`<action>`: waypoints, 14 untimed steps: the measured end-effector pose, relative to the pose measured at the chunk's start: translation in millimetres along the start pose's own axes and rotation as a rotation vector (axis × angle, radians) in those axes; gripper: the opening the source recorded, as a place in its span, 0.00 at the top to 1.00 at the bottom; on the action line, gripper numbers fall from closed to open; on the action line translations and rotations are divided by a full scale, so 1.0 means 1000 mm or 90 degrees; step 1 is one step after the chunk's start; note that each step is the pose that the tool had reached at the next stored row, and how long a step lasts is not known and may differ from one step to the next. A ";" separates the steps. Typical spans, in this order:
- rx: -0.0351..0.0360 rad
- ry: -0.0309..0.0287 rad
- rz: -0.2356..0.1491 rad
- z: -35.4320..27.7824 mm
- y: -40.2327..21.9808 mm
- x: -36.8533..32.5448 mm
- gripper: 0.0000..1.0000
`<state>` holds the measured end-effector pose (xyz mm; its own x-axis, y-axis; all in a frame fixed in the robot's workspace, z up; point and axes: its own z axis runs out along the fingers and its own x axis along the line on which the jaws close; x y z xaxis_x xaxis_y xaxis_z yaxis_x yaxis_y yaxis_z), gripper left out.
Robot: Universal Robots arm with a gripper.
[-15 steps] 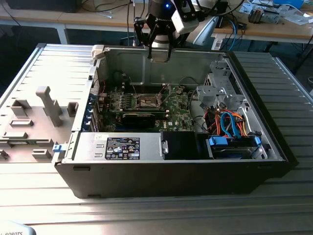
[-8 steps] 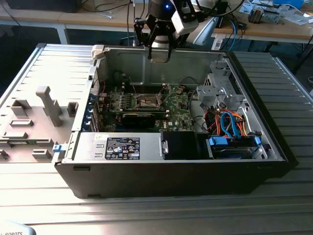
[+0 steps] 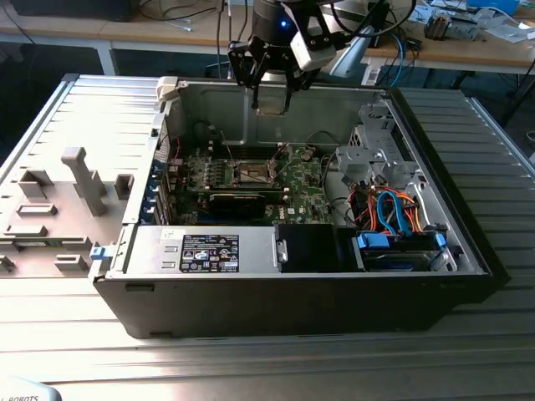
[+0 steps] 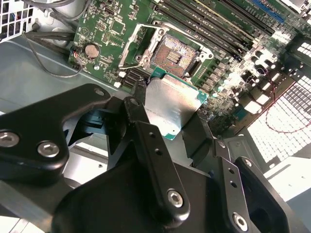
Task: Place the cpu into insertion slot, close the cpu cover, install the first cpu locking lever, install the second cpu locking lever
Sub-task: 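Place the cpu into insertion slot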
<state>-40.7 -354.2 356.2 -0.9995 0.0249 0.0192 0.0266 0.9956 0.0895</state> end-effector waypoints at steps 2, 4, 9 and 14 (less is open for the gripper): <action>0.0001 0.0001 0.000 0.0005 -0.0001 0.0005 0.46; 0.0001 0.0001 0.000 0.0012 -0.0001 0.0006 0.46; 0.0001 0.0001 0.000 0.0029 -0.0003 0.0008 0.46; 0.0001 0.0001 0.000 0.0043 -0.0004 0.0012 0.46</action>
<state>-41.9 -354.2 351.9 -0.9995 0.0245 0.0193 0.0261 0.9957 0.0894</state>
